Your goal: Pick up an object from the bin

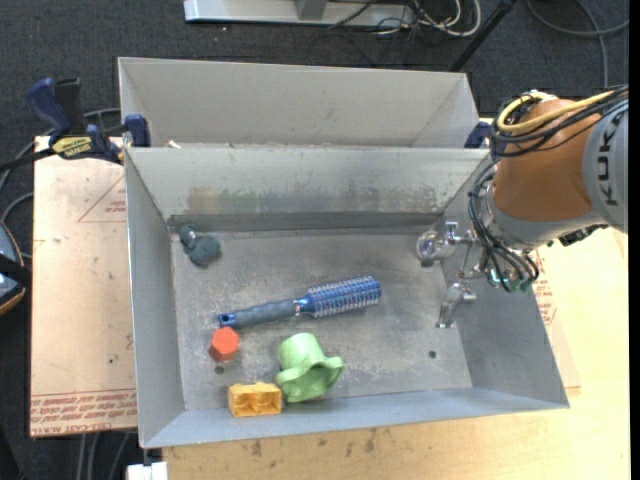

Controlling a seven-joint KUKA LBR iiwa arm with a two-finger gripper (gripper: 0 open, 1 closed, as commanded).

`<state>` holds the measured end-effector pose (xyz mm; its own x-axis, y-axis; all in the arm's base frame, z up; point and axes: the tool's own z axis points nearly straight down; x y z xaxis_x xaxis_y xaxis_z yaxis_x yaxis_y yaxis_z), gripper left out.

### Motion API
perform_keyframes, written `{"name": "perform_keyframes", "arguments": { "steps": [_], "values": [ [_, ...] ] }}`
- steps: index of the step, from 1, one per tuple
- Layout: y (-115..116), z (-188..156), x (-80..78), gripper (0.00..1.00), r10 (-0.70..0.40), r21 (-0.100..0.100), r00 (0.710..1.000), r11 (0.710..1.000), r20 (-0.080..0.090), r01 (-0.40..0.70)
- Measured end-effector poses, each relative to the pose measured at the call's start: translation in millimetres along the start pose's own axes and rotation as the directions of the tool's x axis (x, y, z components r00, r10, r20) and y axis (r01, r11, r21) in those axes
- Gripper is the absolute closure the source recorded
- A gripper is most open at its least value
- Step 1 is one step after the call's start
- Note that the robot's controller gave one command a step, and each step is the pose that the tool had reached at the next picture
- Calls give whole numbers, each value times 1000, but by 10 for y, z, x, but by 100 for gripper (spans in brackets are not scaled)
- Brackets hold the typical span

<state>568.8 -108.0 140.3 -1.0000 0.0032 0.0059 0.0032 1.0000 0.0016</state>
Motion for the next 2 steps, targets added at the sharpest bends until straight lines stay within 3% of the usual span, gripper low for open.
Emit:
{"name": "perform_keyframes", "arguments": {
  "steps": [1,2],
  "values": [
    [684,548,-821,0,-94,-2,996,996,10,94],
    [784,615,-175,0,-214,10,976,977,35,214]
  ]
}}
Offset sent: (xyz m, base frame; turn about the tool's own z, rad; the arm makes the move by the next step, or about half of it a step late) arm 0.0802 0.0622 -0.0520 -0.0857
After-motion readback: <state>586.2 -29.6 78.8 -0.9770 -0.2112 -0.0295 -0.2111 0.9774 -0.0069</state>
